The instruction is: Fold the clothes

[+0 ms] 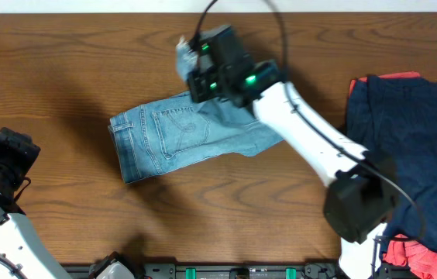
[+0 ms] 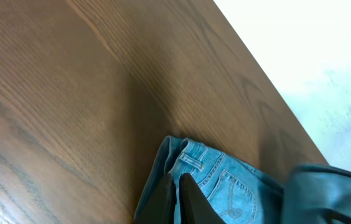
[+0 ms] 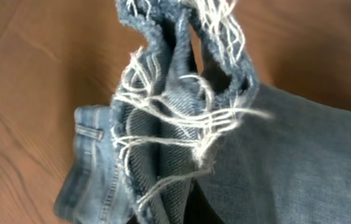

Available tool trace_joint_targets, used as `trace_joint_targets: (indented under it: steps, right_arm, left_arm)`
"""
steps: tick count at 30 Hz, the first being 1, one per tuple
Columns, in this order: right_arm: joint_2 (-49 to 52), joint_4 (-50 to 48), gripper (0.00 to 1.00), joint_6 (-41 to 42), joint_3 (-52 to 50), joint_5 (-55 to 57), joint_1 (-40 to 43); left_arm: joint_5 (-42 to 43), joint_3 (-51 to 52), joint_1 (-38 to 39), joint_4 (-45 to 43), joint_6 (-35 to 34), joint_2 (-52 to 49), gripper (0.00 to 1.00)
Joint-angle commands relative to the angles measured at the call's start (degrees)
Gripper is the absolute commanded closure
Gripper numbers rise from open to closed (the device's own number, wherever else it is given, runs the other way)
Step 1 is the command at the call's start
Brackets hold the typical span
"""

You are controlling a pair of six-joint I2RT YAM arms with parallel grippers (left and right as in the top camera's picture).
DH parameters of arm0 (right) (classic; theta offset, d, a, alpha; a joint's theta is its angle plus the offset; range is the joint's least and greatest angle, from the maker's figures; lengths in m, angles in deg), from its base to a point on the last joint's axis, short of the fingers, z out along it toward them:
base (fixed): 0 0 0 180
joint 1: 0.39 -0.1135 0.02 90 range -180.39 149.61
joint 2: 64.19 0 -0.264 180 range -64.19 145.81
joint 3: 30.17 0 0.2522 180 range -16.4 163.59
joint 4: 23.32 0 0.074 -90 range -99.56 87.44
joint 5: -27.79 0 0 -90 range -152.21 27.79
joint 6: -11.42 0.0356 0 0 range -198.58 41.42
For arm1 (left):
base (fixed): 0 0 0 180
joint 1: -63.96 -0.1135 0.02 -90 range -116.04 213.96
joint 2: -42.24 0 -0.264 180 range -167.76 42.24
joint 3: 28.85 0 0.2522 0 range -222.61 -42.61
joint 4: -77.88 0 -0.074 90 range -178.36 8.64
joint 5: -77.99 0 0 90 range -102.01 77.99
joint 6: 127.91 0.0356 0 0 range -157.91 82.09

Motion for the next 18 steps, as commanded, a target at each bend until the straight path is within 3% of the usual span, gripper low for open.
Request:
trace_joint_targets:
  steps: [1, 7, 14, 17, 18]
  right_arm:
    - [0.4, -2.6, 0.98, 1.7, 1.0, 0.3, -3.4]
    - [3.3, -3.5, 0.92, 4.1, 1.0, 2.8, -6.4]
    - [5.7, -4.3, 0.91, 4.0, 1.0, 2.1, -9.2]
    - [5.8, -6.0, 0.92, 3.9, 1.0, 2.1, -10.7]
    - [5.8, -6.7, 0.97, 3.7, 1.0, 2.1, -11.1]
  left_arm:
    - [0.8, -1.5, 0.2, 0.2, -0.2, 0.1, 0.93]
    - [0.8, -1.5, 0.2, 0.2, -0.2, 0.1, 0.93]
    - [0.8, -1.5, 0.2, 0.2, -0.2, 0.0, 0.93]
    - [0.8, -1.5, 0.2, 0.3, -0.2, 0.0, 0.93]
    - [0.8, -1.5, 0.2, 0.4, -0.2, 0.0, 0.93]
